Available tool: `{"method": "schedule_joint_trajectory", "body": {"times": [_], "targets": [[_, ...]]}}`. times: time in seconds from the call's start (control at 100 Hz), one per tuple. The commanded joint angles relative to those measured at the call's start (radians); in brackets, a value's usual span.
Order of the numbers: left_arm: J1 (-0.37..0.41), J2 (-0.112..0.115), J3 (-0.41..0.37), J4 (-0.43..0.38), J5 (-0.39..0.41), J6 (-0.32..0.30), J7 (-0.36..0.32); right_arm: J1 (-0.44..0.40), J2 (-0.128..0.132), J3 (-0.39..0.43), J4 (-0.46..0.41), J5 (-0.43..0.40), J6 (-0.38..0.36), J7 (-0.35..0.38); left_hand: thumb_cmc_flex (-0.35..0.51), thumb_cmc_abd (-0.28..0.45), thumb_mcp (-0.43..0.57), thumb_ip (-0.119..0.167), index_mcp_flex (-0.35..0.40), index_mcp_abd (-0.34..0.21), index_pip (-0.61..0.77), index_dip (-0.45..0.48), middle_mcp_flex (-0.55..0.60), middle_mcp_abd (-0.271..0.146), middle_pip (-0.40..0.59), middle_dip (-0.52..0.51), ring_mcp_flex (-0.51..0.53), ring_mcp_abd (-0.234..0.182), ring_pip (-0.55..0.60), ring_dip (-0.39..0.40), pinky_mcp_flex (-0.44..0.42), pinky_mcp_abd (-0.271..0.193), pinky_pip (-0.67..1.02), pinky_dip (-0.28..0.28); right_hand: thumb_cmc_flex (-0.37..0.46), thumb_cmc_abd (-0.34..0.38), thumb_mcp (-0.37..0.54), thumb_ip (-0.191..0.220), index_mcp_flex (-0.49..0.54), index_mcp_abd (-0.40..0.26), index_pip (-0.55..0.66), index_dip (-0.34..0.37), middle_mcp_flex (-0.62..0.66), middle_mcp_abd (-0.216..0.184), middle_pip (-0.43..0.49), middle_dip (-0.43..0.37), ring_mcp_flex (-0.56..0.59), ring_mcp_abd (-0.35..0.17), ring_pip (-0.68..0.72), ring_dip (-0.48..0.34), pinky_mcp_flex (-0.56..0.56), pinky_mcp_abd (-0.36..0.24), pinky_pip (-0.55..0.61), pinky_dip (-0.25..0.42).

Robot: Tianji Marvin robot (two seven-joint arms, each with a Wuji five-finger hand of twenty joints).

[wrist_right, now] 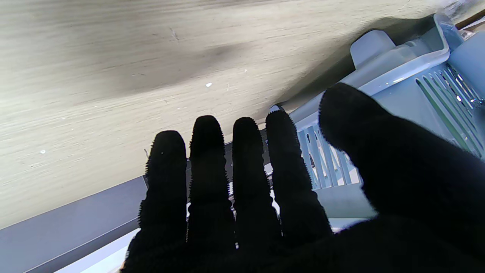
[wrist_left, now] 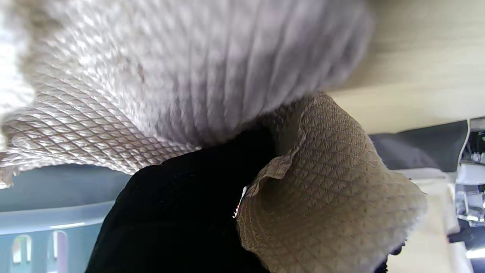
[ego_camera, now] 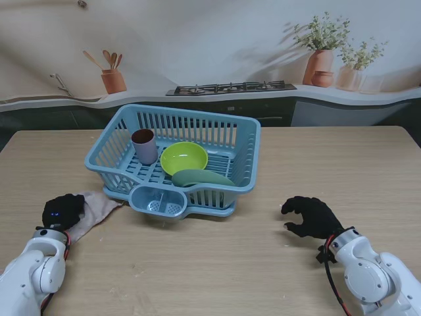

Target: Clear dishes and wipe the table

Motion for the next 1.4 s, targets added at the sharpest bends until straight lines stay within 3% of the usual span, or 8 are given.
{"method": "schedule_joint_trajectory", "body": {"times": [0.0, 0.18, 0.44, 0.75, 1.05, 1.39], "targets": [[-0.001, 0.003, 0.003, -0.021, 0.0, 0.016, -0.037, 0.002, -0.002, -0.003, 0.001, -0.004, 0.004, 0.01, 0.027, 0.014, -0.011, 0.0, -0.023, 0.024, -0.009, -0.013, 0.001, 0.009, 0.014, -0.015, -0.005, 0.051, 0.021, -0.01, 0.01, -0.026, 0.055, 0.024, 0.006, 0.007, 0.021, 0.023, 0.006, 0.0, -0.006, -0.006, 0.011, 0.004, -0.003, -0.014, 0.005, 0.007, -0.01, -0.005, -0.009, 0.014, 0.005, -0.008], [0.05, 0.0, -0.002, -0.071, 0.008, 0.067, -0.071, 0.002, -0.003, -0.005, 0.001, 0.0, 0.009, 0.01, 0.027, 0.015, -0.01, 0.0, -0.023, 0.029, -0.009, -0.016, 0.0, 0.014, 0.013, -0.015, -0.007, 0.055, 0.022, -0.011, 0.021, -0.021, 0.049, 0.017, 0.006, 0.008, 0.021, 0.023, 0.006, 0.0, -0.006, -0.006, 0.012, 0.004, -0.003, -0.013, 0.005, 0.008, -0.01, -0.005, -0.009, 0.014, 0.005, -0.008], [0.199, -0.015, -0.034, -0.19, 0.021, 0.17, -0.085, -0.001, -0.003, 0.003, -0.001, 0.006, 0.003, 0.012, 0.028, 0.016, -0.011, 0.0, -0.021, 0.04, -0.011, -0.02, 0.0, 0.025, 0.009, -0.016, -0.009, 0.07, 0.024, -0.01, 0.022, -0.008, 0.054, 0.017, 0.007, 0.008, 0.022, 0.023, 0.006, 0.0, -0.006, -0.006, 0.011, 0.003, -0.003, -0.014, 0.005, 0.01, -0.01, -0.004, -0.009, 0.012, 0.006, -0.008], [0.323, -0.021, -0.083, -0.262, 0.065, 0.204, -0.052, 0.002, -0.002, 0.004, 0.001, 0.012, -0.005, 0.018, 0.028, 0.016, -0.011, 0.0, -0.018, 0.046, -0.019, -0.018, 0.001, 0.03, 0.007, -0.015, -0.01, 0.077, 0.026, -0.008, 0.021, 0.001, 0.055, 0.02, 0.008, 0.007, 0.022, 0.023, 0.006, 0.001, -0.006, -0.006, 0.012, 0.004, -0.003, -0.014, 0.005, 0.008, -0.01, -0.005, -0.009, 0.013, 0.005, -0.008], [0.238, -0.02, -0.042, -0.176, 0.033, 0.17, 0.0, 0.007, -0.002, 0.001, 0.005, 0.006, -0.007, 0.017, 0.027, 0.014, -0.011, 0.0, -0.017, 0.038, -0.02, -0.013, 0.002, 0.023, 0.008, -0.015, -0.009, 0.072, 0.026, -0.008, 0.021, 0.001, 0.054, 0.021, 0.007, 0.008, 0.022, 0.023, 0.006, 0.001, -0.006, -0.006, 0.011, 0.004, -0.003, -0.014, 0.005, 0.009, -0.01, -0.005, -0.009, 0.012, 0.005, -0.008], [0.045, -0.005, 0.044, -0.06, 0.004, 0.127, -0.057, 0.009, -0.002, 0.0, 0.008, -0.002, -0.006, 0.011, 0.026, 0.013, -0.01, 0.0, -0.019, 0.028, -0.016, -0.013, 0.003, 0.014, 0.01, -0.014, -0.004, 0.059, 0.025, -0.012, 0.022, -0.009, 0.051, 0.019, 0.007, 0.008, 0.022, 0.023, 0.008, 0.0, -0.005, -0.006, 0.012, 0.005, -0.003, -0.014, 0.004, 0.009, -0.01, -0.005, -0.009, 0.011, 0.006, -0.008]]}}
